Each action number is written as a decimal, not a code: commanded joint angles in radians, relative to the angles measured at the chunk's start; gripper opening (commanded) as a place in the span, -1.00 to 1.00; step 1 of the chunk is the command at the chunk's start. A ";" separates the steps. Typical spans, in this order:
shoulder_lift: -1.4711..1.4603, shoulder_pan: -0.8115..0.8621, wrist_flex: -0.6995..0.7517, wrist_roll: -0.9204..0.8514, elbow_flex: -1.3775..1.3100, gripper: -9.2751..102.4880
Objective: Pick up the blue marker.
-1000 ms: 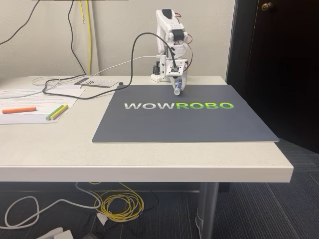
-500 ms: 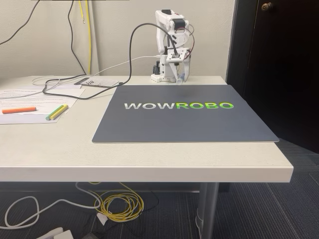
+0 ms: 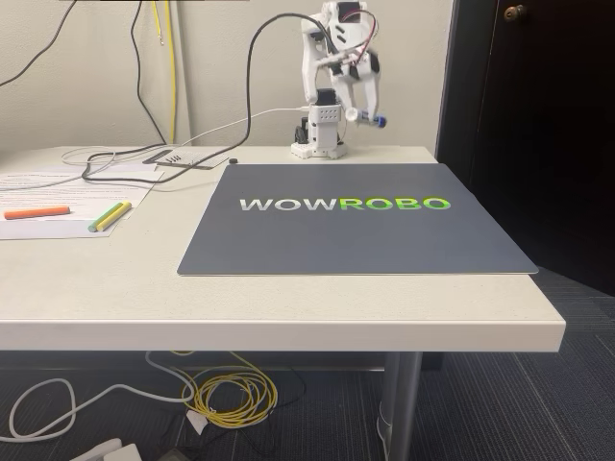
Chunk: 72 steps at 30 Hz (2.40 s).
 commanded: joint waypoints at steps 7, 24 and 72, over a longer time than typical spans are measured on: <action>0.121 0.106 -0.167 0.336 -0.049 -0.81; 0.245 0.273 -0.245 0.657 -0.035 -0.81; 0.695 0.262 -0.341 0.615 0.379 -0.81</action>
